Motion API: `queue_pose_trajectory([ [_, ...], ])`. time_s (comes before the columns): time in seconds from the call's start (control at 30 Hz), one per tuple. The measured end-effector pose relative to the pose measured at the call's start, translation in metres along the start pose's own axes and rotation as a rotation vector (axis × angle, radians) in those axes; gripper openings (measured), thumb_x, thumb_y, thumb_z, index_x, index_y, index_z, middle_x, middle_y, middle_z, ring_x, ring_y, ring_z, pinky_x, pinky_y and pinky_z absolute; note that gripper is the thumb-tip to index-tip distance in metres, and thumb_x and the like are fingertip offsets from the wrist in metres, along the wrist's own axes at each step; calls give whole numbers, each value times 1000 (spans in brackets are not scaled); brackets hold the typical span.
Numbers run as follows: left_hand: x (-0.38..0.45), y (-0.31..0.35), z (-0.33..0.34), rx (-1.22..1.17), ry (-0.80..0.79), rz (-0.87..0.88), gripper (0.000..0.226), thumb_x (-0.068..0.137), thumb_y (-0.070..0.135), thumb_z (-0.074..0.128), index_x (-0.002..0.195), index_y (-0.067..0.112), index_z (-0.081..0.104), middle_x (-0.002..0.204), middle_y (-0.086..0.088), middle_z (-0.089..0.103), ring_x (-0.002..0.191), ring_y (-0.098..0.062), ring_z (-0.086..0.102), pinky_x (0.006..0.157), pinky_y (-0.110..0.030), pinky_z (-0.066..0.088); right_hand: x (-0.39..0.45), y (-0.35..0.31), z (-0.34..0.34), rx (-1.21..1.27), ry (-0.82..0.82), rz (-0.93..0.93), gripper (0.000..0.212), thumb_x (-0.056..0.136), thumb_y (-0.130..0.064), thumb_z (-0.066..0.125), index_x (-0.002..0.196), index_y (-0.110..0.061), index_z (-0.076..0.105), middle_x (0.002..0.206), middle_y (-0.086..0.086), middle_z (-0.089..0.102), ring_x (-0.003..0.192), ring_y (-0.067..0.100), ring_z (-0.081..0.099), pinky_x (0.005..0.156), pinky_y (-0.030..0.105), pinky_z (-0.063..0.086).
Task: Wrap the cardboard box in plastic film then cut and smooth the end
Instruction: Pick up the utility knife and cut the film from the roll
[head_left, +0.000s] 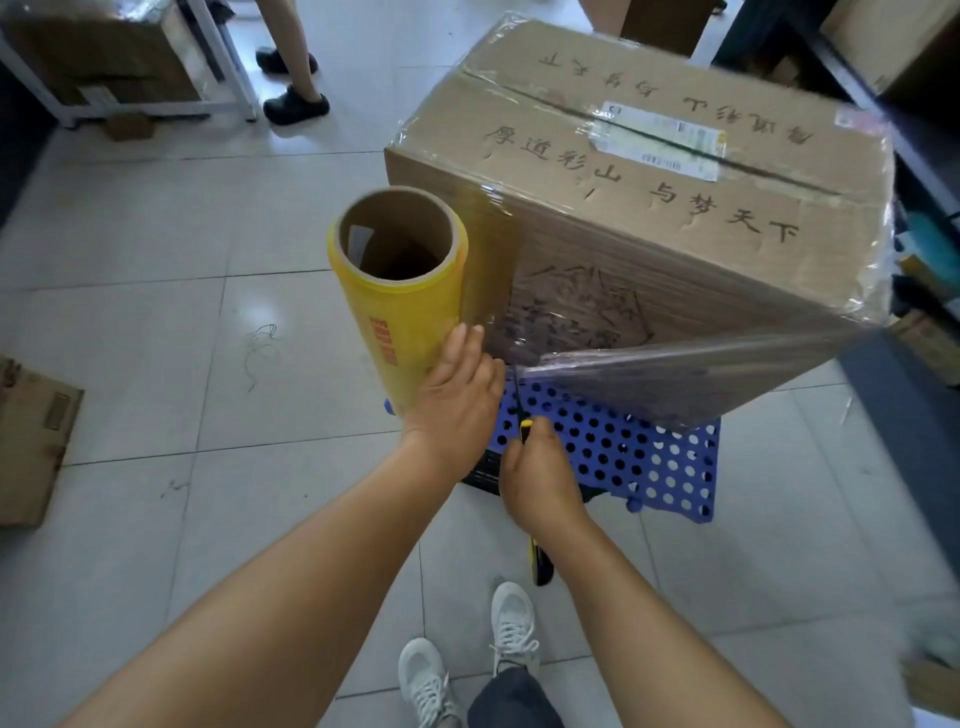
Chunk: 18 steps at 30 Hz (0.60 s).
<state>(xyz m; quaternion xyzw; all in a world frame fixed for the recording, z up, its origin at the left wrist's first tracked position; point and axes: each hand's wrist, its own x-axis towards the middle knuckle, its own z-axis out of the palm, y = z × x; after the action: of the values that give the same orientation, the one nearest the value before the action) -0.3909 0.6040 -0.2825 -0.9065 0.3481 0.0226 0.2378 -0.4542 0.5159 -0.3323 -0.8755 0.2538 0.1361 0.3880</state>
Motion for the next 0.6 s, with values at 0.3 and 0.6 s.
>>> queue_pose_trajectory([
  [0.3,4,0,12,16,-40,-16,54,98,23,25,147,8,12,152,-14,19,141,-38,-11,97,-51,-31,38,-3,-1,-27,-58,19,19,100,-16,39,114,-3,43,78,-3,39,60,9,38,45,22,22],
  [0.6,6,5,32,-3,-71,-6,49,97,22,25,143,6,23,150,-15,25,141,-39,-12,97,-52,-33,33,22,24,51,-78,75,8,101,-17,36,97,-11,38,81,-1,41,61,9,37,48,23,24],
])
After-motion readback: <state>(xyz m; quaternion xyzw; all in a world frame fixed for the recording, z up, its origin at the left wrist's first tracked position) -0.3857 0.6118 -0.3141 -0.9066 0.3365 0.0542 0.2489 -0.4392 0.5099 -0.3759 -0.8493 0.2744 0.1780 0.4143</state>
